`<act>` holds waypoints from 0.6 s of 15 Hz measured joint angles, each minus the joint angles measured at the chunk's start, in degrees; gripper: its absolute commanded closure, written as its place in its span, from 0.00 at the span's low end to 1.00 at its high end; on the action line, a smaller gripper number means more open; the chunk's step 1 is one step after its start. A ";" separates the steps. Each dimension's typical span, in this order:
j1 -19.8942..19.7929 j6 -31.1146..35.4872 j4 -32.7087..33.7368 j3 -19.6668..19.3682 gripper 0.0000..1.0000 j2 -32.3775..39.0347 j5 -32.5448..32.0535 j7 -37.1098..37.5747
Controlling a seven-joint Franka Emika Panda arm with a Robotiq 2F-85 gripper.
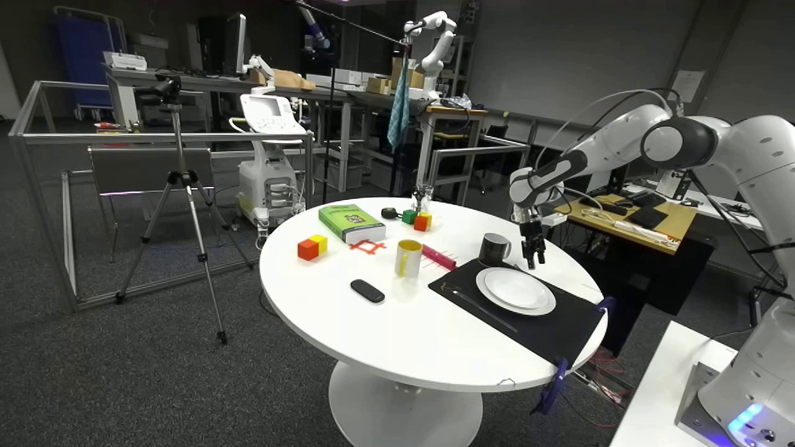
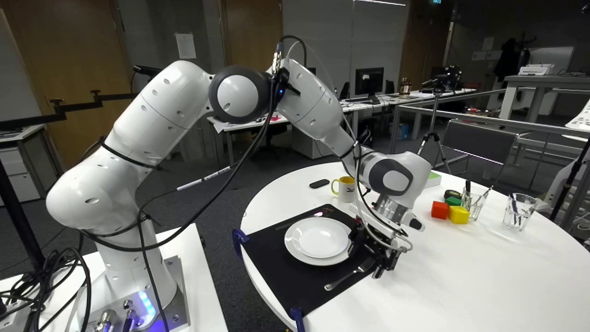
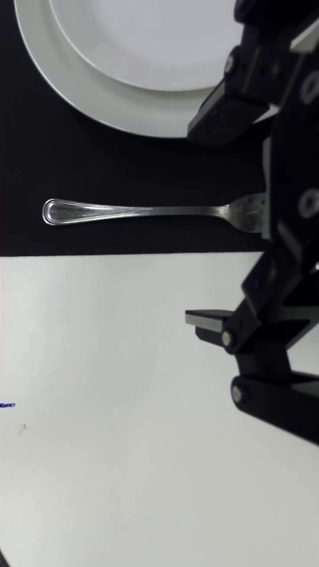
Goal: Take the fork out of the cup then move the cup off of the table mat
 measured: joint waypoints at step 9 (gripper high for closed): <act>0.54 -0.11 -1.19 0.89 0.00 -8.31 0.52 2.22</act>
